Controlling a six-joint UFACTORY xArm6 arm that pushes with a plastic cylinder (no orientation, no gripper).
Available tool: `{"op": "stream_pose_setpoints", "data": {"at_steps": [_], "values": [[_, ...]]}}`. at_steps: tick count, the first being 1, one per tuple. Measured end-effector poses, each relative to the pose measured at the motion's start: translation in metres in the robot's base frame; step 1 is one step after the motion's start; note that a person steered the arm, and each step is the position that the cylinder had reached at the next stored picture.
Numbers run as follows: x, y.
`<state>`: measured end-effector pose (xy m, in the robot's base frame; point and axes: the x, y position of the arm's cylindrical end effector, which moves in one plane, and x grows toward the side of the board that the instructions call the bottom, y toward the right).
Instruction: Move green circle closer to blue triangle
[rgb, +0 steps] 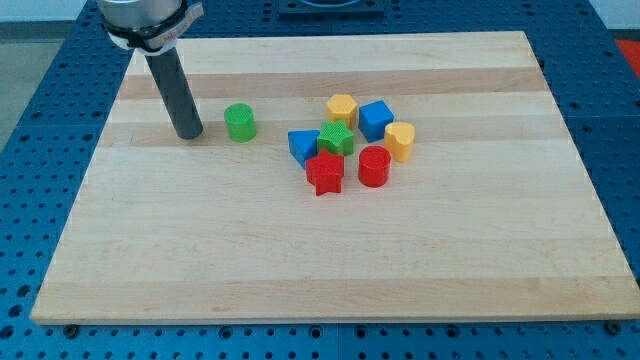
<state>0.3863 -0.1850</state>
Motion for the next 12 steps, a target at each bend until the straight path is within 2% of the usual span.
{"op": "stream_pose_setpoints", "data": {"at_steps": [3, 6, 12], "values": [[-0.027, 0.017], [-0.014, 0.027], [-0.011, 0.105]]}}
